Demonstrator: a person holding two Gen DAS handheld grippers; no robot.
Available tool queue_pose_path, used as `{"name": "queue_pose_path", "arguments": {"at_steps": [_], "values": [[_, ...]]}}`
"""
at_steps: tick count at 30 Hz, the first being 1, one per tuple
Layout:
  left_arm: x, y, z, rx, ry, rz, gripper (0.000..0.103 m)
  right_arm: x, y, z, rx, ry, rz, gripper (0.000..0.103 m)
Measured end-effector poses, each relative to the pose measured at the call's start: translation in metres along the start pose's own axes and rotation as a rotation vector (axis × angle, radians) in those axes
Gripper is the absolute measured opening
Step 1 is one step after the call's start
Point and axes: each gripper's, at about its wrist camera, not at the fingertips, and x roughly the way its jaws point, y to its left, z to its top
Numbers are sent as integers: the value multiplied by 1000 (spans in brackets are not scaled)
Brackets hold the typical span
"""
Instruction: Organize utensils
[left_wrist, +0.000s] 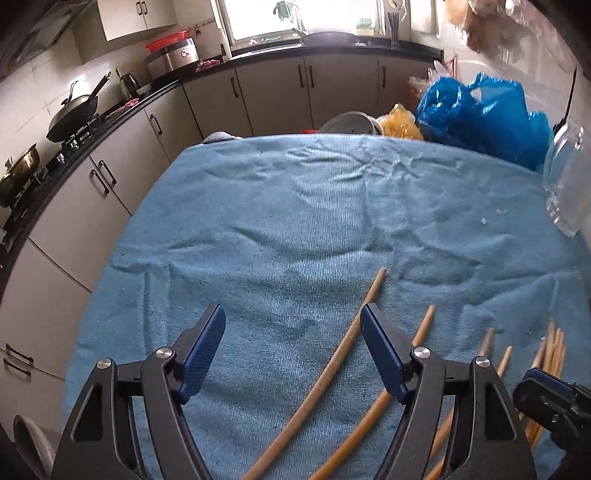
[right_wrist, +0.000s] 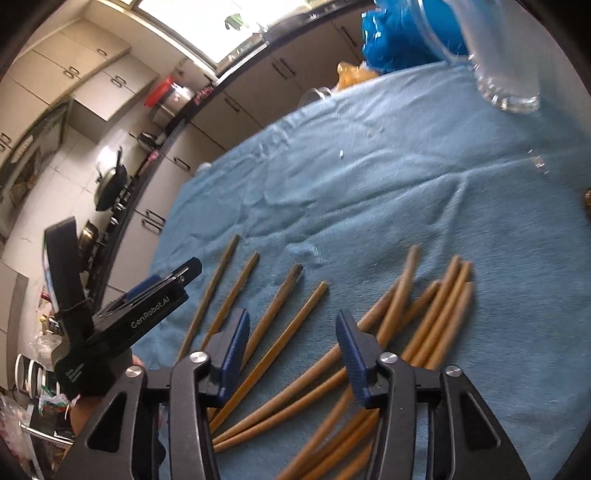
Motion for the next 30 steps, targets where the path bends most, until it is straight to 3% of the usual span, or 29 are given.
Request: {"name": "queue_pose_path", "arguments": {"at_steps": [3,6,8,10,12,17,18,19,24,26,30], "values": [[11,-2,0,9,19,17,74,17,7,1,-5,26,-49,41],[14,1,-1,-9,32,-5,63,22,10,2,-30,13,-92,37],[14,0,1,-17,42,-29,46,25,16,3,-52,7,-118,36],[18,-5,-1,9,86,-21,1,25,20,1,-83,-5,-151,35],[16,-9,-5,36,88,1,0,27,28,-3,-146,-30,-219,18],[9,-6,-12,-18,142,-30,0,26,32,-8,-227,-46,-262,13],[7,-4,-13,-32,156,-43,0,24,31,-7,-228,-38,-255,10],[6,-2,-14,-44,166,-52,0,22,30,-6,-225,-30,-246,1],[2,4,-16,-78,160,-54,0,21,21,-5,-196,14,-251,1],[-2,4,-16,-77,145,-52,0,16,14,-3,-124,16,-177,2],[-18,6,-14,-69,110,-71,0,5,10,-2,-66,-6,-120,17]]}}
